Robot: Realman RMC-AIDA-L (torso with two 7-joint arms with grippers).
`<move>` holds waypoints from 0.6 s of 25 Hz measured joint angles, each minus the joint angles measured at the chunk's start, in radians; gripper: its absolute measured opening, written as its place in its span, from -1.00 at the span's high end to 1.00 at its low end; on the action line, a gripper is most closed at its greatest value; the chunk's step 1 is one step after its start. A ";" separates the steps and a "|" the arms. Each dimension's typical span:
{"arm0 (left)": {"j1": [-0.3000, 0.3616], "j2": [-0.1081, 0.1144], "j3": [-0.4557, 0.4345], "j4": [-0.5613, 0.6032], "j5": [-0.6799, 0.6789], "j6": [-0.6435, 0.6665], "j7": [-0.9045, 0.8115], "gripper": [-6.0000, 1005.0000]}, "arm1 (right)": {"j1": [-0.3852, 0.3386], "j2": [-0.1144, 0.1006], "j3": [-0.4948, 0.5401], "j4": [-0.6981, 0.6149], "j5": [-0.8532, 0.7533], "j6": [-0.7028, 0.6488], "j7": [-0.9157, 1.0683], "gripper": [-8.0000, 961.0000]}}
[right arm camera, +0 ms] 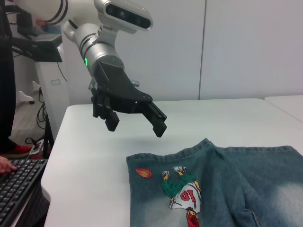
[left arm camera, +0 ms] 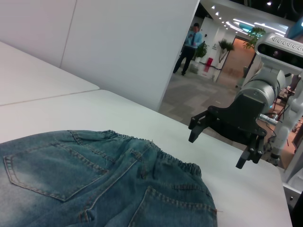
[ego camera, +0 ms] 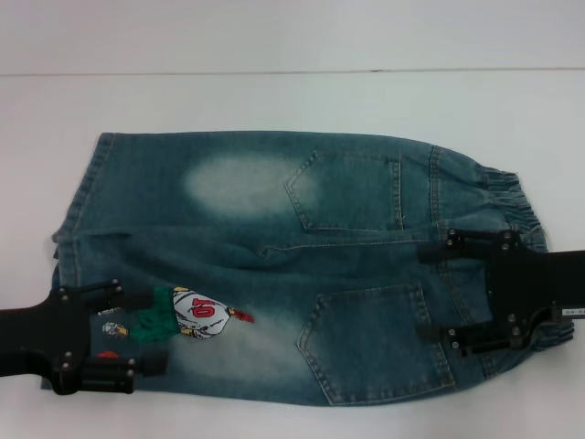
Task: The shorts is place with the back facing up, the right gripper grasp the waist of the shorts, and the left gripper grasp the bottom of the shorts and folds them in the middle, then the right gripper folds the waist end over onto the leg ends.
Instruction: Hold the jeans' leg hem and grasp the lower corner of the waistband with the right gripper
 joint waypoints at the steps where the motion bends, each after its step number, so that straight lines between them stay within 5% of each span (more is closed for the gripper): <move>1: 0.000 0.000 0.000 0.000 0.000 0.000 0.000 -0.87 | 0.000 0.000 0.000 0.000 0.000 0.000 0.000 -0.91; 15: 0.000 -0.001 0.004 0.000 0.000 -0.003 -0.002 -0.86 | 0.002 0.000 0.000 0.000 -0.006 0.000 0.003 -0.90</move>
